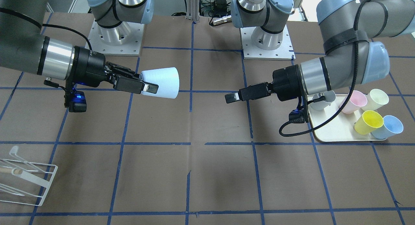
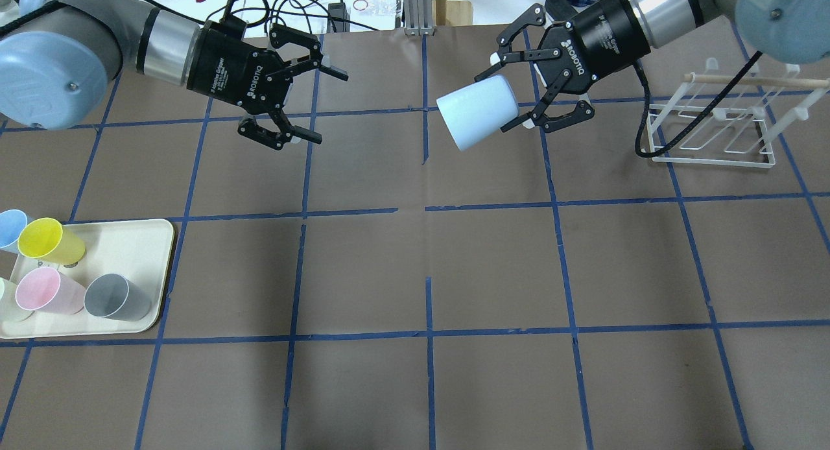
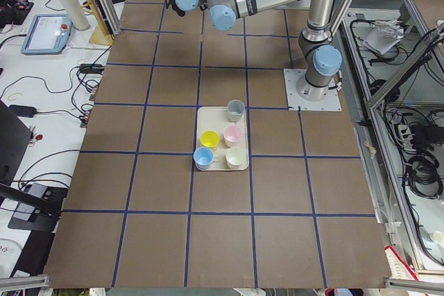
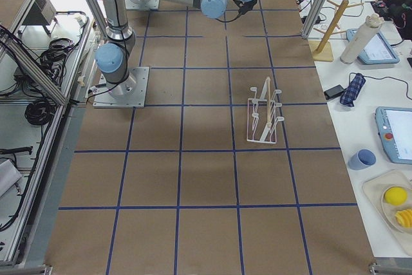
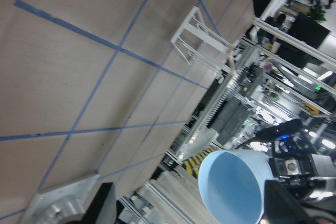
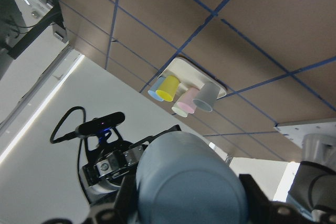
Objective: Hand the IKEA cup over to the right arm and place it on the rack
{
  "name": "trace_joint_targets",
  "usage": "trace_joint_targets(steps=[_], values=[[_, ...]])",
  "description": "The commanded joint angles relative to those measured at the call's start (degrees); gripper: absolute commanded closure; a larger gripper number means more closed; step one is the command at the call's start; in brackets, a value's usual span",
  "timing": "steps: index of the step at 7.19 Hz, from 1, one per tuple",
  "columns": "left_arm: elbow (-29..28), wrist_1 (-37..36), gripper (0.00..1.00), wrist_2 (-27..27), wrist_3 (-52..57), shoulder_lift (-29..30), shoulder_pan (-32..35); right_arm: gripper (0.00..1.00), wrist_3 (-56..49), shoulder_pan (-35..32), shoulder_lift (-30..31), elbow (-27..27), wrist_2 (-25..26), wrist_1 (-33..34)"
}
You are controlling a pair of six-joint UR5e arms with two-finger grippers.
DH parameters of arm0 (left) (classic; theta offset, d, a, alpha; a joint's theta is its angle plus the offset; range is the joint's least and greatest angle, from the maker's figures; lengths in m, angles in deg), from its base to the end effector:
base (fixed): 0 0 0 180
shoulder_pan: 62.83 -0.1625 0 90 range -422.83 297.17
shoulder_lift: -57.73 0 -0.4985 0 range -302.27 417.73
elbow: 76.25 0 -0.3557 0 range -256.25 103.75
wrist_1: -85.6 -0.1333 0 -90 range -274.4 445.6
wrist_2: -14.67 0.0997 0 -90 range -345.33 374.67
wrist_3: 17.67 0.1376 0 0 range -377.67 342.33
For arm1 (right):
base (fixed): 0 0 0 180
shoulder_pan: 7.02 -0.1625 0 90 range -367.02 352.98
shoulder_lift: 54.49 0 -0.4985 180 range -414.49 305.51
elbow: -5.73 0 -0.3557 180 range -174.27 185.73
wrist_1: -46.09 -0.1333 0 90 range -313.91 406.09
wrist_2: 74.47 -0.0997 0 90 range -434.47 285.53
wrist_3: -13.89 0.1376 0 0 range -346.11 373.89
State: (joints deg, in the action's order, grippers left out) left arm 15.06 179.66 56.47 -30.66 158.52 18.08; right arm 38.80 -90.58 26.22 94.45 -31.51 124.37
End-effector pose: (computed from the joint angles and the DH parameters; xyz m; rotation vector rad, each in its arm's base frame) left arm -0.1521 -0.5422 0.4618 0.5804 -2.2165 -0.3592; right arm 0.1770 -0.5180 0.4830 0.7978 2.1916 0.5616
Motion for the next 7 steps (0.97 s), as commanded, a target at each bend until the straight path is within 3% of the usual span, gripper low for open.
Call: trace_joint_targets(steps=[1,2,5,6,7], values=[[-7.7,-1.6,0.0,20.7,-1.3,1.2,1.7,0.52,-0.4,-4.2,0.1,0.0,18.4,8.3],[-10.8,-1.5,0.0,31.3,-0.5,1.4,3.6,0.55,-0.8,-5.4,0.0,0.0,26.1,11.0],[-11.9,-1.1,0.0,49.6,16.1,-0.8,4.7,0.57,-14.1,-4.9,-1.0,-1.3,43.8,18.6],[-10.9,-1.2,0.0,53.5,16.1,-1.5,5.0,0.57,-22.8,-4.5,-1.6,-2.5,48.3,20.0],[-8.8,-1.1,0.0,53.0,16.0,-3.0,5.0,0.57,-28.8,-3.2,-2.1,-2.9,52.7,21.5]])
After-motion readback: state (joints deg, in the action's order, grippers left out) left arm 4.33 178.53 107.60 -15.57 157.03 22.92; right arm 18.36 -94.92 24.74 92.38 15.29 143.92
